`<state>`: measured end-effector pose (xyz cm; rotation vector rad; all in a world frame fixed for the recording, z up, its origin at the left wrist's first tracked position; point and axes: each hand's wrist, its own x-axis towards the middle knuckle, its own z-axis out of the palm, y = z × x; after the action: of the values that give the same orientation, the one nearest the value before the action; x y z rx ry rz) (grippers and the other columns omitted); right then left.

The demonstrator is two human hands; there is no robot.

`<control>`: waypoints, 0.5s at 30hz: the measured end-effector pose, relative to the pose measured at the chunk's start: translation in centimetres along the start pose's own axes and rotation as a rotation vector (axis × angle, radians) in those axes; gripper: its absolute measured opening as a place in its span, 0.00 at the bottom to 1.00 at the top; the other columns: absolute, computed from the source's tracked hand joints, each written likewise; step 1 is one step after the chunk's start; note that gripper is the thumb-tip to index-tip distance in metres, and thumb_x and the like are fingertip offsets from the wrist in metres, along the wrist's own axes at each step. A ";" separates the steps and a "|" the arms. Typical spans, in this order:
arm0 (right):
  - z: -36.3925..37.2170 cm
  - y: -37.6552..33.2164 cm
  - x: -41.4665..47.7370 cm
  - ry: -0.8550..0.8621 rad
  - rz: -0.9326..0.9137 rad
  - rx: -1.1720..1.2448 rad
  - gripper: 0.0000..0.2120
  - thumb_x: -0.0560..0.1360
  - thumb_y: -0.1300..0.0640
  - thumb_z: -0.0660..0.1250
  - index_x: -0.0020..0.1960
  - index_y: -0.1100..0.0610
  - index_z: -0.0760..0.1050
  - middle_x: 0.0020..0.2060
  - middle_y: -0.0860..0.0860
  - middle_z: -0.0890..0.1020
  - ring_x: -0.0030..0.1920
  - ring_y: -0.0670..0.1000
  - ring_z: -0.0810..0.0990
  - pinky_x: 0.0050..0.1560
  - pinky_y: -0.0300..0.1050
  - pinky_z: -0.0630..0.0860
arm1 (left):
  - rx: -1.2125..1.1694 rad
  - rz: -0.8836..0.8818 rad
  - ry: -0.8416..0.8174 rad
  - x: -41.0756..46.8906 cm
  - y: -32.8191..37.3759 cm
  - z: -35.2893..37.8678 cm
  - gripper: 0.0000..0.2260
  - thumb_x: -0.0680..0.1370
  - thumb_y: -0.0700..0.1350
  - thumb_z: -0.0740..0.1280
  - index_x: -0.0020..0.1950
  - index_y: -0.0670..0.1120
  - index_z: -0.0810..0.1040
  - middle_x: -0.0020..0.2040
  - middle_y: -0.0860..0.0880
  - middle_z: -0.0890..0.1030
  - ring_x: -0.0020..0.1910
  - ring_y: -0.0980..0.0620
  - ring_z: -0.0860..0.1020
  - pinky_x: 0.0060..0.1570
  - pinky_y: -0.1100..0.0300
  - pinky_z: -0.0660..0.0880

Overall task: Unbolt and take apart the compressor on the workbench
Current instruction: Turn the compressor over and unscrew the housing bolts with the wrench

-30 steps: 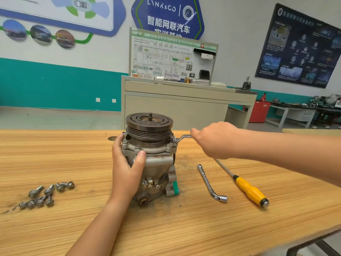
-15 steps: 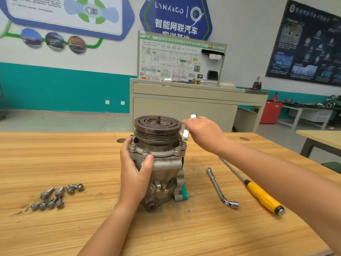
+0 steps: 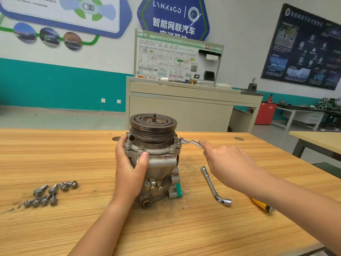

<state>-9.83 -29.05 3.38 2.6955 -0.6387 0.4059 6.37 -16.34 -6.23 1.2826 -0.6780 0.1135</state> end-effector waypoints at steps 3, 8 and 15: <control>-0.6 -0.5 0.5 -0.021 -0.042 -0.060 0.25 0.76 0.66 0.54 0.71 0.54 0.55 0.27 0.48 0.66 0.27 0.48 0.64 0.24 0.42 0.59 | 0.015 -0.007 0.000 0.0 0.0 0.0 0.31 0.66 0.62 0.62 0.69 0.64 0.60 0.70 0.52 0.66 0.69 0.50 0.67 0.67 0.43 0.67; -3.6 -2.0 1.5 -0.075 -0.094 -0.234 0.13 0.75 0.66 0.57 0.58 0.57 0.68 0.28 0.48 0.63 0.26 0.48 0.61 0.22 0.41 0.58 | 0.003 -0.003 -0.005 -0.2 0.6 0.0 0.25 0.66 0.62 0.62 0.60 0.75 0.59 0.70 0.51 0.66 0.69 0.49 0.67 0.66 0.42 0.67; -4.3 -2.0 1.9 -0.164 -0.163 -0.404 0.07 0.77 0.61 0.56 0.55 0.58 0.66 0.29 0.48 0.64 0.26 0.48 0.62 0.23 0.41 0.59 | -0.005 0.017 0.007 -0.2 0.3 0.0 0.28 0.66 0.62 0.62 0.64 0.70 0.59 0.70 0.52 0.66 0.69 0.52 0.67 0.67 0.44 0.67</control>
<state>-8.09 -26.44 7.38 2.3817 -0.4783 0.0087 6.11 -16.18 -6.06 1.2712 -0.6828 0.1308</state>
